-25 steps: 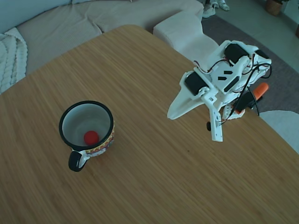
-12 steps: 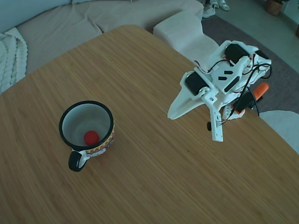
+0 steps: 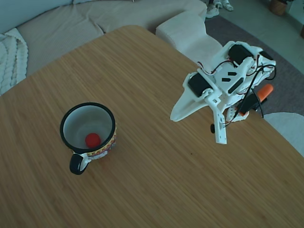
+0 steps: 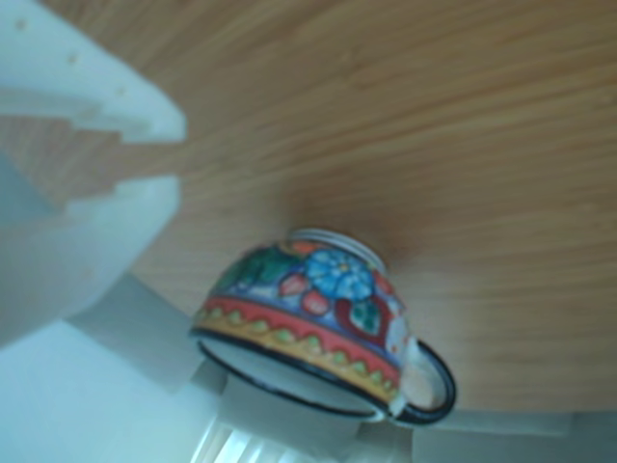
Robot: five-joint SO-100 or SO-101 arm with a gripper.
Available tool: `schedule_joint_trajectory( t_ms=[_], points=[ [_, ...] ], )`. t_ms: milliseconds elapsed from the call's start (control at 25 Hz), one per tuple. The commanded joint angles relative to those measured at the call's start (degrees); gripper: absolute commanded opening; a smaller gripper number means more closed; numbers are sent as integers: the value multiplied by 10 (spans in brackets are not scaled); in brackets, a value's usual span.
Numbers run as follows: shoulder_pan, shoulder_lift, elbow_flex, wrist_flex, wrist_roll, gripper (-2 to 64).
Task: Grasp a red cap and put it in the cup.
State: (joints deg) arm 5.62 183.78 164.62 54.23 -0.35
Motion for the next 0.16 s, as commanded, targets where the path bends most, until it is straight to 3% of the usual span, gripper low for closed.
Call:
schedule_joint_trajectory(
  t_ms=[0, 120],
  points=[
    [2, 7, -5, -1, -3, 2],
    [2, 8, -5, -1, -3, 2]
  ],
)
